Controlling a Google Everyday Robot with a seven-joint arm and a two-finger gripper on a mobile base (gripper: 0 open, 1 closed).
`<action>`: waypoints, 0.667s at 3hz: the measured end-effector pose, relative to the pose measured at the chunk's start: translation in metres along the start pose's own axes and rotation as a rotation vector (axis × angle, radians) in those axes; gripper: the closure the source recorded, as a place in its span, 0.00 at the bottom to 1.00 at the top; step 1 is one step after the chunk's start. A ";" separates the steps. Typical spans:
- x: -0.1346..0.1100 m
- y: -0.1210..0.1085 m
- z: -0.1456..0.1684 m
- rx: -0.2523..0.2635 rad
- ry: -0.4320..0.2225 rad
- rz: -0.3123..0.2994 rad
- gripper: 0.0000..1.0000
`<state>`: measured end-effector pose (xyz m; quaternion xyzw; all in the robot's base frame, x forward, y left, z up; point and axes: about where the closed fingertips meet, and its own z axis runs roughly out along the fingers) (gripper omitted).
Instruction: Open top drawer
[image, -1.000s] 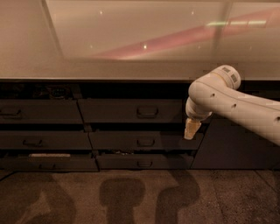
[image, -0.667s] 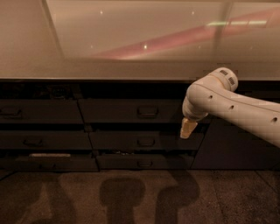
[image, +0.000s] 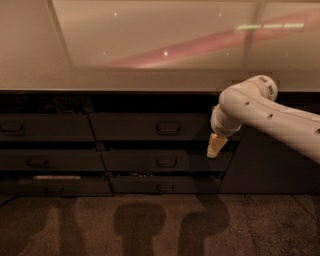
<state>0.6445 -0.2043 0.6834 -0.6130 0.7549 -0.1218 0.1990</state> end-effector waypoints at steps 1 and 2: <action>0.017 0.023 0.025 -0.177 -0.136 0.069 0.00; 0.019 0.038 0.043 -0.278 -0.212 0.082 0.00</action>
Offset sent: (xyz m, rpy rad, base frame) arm -0.0078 -0.0086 -0.0246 0.1389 0.1106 0.0152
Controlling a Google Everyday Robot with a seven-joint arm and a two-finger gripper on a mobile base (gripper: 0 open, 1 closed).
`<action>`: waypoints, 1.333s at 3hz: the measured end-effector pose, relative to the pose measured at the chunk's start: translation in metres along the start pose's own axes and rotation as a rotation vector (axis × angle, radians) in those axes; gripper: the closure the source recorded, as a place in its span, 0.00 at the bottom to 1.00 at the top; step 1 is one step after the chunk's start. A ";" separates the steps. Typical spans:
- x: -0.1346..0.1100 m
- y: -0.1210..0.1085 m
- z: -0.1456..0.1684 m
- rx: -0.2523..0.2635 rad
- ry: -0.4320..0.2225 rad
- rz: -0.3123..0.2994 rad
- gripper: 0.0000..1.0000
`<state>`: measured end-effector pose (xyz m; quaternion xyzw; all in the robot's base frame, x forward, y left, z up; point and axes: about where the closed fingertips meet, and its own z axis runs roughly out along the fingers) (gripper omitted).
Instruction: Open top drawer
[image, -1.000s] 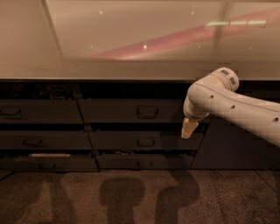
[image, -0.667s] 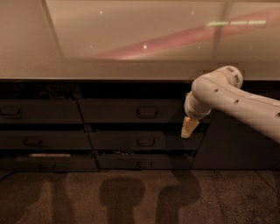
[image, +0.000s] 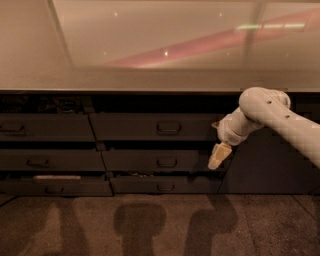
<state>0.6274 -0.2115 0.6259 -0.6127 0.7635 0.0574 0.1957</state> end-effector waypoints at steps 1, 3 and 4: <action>0.000 0.000 0.000 0.000 0.000 0.000 0.00; -0.003 -0.009 -0.025 0.078 -0.004 0.099 0.00; -0.014 -0.011 -0.055 0.144 0.003 0.130 0.00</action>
Offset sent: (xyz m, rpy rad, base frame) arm 0.0067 -0.0140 0.0195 0.0230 -0.0344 -0.1505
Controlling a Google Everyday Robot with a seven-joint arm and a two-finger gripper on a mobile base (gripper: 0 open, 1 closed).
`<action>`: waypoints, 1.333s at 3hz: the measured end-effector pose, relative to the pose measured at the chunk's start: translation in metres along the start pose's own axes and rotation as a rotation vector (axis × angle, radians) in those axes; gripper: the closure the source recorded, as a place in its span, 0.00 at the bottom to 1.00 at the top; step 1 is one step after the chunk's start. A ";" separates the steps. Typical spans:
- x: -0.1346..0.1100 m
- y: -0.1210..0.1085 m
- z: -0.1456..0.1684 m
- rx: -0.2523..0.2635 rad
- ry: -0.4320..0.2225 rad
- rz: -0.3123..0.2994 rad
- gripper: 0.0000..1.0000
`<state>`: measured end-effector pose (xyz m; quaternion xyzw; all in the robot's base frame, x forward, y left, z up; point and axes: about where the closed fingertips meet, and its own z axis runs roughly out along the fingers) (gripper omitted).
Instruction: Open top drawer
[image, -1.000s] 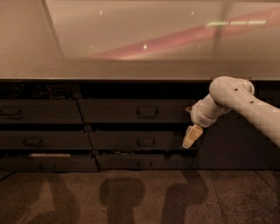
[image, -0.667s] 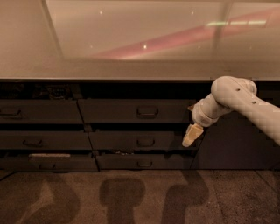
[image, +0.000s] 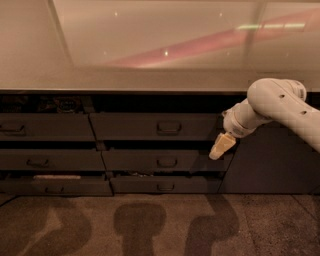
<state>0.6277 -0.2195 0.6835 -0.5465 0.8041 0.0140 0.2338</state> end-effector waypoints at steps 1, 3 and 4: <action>0.000 0.000 0.000 0.000 0.000 0.000 0.00; -0.012 0.008 -0.005 0.030 0.138 -0.242 0.00; -0.017 0.014 -0.007 0.046 0.184 -0.351 0.00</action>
Offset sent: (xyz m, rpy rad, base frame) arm 0.0058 0.0099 0.0044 -0.2598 -0.0027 0.1370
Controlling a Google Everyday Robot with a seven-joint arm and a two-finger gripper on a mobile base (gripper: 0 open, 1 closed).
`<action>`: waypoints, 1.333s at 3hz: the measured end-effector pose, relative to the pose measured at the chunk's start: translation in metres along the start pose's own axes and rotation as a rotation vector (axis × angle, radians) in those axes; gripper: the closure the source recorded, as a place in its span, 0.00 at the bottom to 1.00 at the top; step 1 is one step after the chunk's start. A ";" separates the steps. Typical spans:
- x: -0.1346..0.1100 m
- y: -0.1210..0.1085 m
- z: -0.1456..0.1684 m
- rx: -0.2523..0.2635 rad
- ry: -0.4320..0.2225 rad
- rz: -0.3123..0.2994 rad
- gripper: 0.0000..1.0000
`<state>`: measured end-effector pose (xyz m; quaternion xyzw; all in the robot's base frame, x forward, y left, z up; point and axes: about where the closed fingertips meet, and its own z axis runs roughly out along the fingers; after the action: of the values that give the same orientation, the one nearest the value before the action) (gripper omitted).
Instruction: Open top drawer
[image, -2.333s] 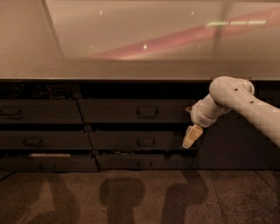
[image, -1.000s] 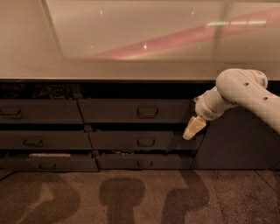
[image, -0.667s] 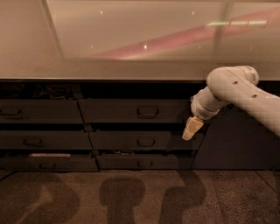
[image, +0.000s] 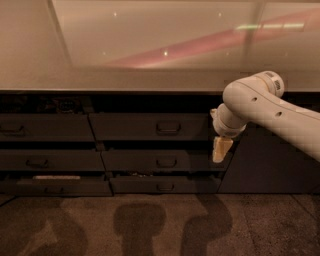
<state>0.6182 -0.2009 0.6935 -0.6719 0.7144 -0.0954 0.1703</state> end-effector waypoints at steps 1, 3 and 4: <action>0.001 0.001 0.000 0.000 0.003 -0.003 0.00; 0.016 0.007 0.018 -0.094 -0.321 0.059 0.00; 0.014 -0.003 0.020 -0.092 -0.419 0.058 0.00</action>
Offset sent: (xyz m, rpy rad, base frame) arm 0.0044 -0.0176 0.0001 0.4400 0.0776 0.1568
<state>0.6276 -0.2133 0.6748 -0.6633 0.6859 0.0840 0.2871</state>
